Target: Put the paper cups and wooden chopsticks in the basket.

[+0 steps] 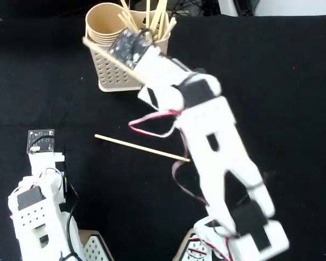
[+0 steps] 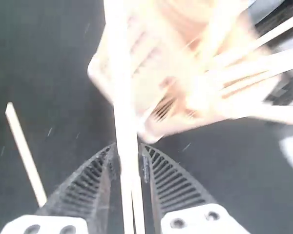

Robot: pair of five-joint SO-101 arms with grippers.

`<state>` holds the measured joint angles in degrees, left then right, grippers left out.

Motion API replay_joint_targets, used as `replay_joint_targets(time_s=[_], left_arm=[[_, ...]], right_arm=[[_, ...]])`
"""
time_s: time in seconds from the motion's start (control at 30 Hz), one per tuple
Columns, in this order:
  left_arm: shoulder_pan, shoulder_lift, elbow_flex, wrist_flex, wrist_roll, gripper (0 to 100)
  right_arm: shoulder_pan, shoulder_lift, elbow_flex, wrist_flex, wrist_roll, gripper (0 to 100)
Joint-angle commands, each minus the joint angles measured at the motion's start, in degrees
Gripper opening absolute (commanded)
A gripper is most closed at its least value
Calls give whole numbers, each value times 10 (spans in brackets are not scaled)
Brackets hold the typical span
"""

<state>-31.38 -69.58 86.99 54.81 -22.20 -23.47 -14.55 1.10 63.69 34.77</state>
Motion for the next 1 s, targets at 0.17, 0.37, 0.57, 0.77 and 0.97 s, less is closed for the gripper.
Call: replay_joint_targets(time_s=[0.17,0.37,0.57,0.77,0.97], left_arm=[[7,-6,-3,-10,0,91],[7,-6,-3,-10,0,91],[7,-6,-3,-10,0,91],[7,-6,-3,-10,0,91],[7,-6,-3,-10,0,91]], right_arm=[[65,-134,-7,-206,-88,12],[80,-76,54,-449,-197,12],[113,17,69,-643,-240,12],[104,53,72,-707,-259,12],[98,85,93,-772,-301,12]])
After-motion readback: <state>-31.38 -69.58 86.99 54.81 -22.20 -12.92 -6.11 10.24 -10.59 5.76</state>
